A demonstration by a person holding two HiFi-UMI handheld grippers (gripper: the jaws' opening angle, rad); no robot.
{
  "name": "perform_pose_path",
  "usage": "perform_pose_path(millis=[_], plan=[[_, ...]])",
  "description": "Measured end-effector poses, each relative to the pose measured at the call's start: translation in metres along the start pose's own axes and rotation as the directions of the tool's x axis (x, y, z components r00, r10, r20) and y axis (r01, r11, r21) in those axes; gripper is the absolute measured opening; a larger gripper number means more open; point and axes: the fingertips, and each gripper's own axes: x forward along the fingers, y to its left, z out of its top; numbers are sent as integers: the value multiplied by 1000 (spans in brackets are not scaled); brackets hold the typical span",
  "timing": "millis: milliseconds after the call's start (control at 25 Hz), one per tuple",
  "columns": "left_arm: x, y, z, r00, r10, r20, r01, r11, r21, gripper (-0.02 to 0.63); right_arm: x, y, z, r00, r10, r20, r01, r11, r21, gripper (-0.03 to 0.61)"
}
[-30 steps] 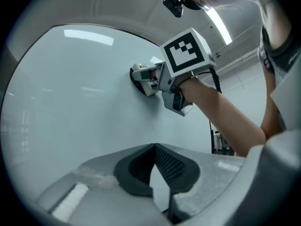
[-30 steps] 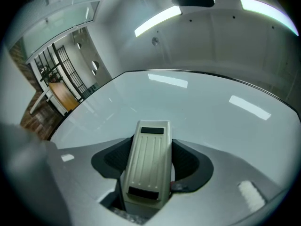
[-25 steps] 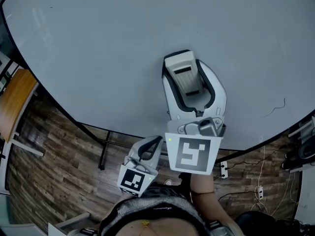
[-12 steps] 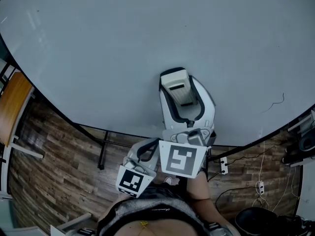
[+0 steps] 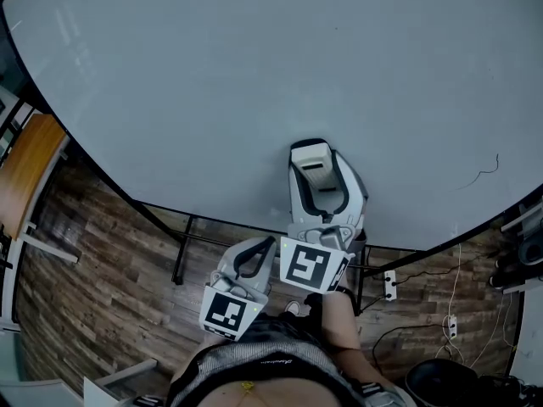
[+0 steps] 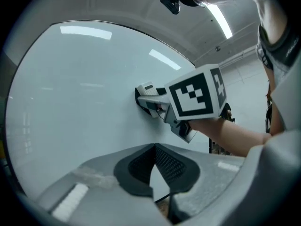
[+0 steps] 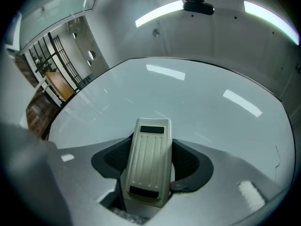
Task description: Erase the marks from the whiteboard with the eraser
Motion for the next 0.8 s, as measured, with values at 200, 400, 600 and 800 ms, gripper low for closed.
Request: perform_pose_path(millis=[200, 400, 600, 800], plan=[[-19, 18, 2, 996, 84, 26, -82, 994, -66, 3, -1, 15, -7, 1000, -25, -6, 25, 999, -33, 272], [-29, 24, 12, 991, 103, 80, -99, 994, -50, 3, -4, 24, -14, 1000, -13, -21, 12, 1000, -26, 272], [-40, 23, 10, 990, 96, 101, -91, 995, -51, 3, -10, 36, -18, 998, 48, -40, -47, 999, 22, 272], [-51, 16, 2, 992, 67, 110, -63, 997, -41, 3, -37, 45, -19, 997, 55, -57, -51, 996, 78, 272]])
